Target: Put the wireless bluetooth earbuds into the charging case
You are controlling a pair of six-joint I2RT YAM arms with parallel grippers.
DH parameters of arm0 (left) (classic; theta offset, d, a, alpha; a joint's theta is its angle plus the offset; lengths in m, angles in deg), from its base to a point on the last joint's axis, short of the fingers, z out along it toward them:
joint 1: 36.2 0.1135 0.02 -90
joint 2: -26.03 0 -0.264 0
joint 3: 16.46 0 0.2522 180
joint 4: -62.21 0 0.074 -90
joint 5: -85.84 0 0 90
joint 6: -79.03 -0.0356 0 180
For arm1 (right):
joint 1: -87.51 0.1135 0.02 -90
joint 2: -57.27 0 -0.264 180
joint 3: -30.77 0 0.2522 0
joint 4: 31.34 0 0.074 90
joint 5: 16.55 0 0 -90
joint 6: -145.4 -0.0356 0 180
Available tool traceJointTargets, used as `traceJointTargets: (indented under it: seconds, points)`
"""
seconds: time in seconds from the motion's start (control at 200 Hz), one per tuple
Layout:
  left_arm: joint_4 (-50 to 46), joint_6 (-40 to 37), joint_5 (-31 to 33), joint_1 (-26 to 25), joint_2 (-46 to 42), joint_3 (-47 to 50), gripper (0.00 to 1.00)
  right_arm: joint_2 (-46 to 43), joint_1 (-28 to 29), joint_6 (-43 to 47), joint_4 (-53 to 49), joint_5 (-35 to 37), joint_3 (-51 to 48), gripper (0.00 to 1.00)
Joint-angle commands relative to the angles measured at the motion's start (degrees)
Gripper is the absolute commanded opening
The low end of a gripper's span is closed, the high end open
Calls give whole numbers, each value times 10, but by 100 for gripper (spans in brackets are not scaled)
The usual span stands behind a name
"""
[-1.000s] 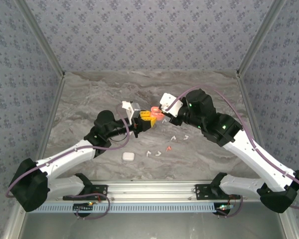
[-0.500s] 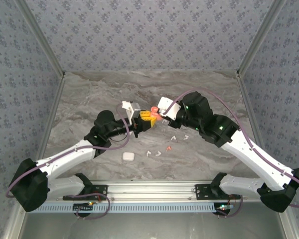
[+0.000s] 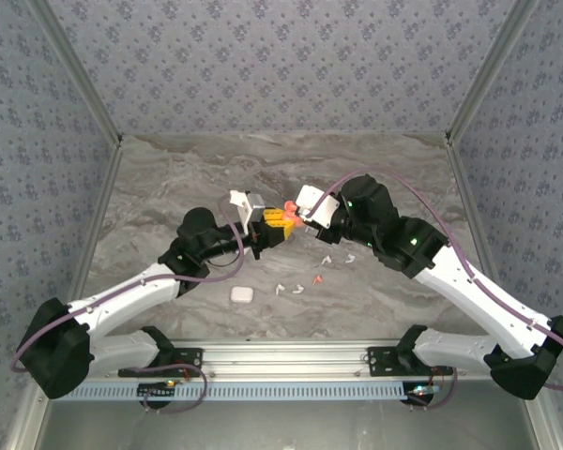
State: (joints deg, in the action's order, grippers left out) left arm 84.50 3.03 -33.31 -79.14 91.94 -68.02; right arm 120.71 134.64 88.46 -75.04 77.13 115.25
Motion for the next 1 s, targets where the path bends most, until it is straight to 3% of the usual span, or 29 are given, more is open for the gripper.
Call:
traceJointTargets:
  seconds: [0.0, 0.84, 0.994]
  points:
    - [18, -3, -5, -5, -1, -21, 0, 3, 5, -1, -8, 2, -7, 25]
    - [27, -3, -3, -6, -3, -12, 0, 15, 5, -33, -33, -60, 9, 26]
    - [37, -3, -3, -5, -3, -8, 0, 17, -8, -52, -42, -102, 30, 34]
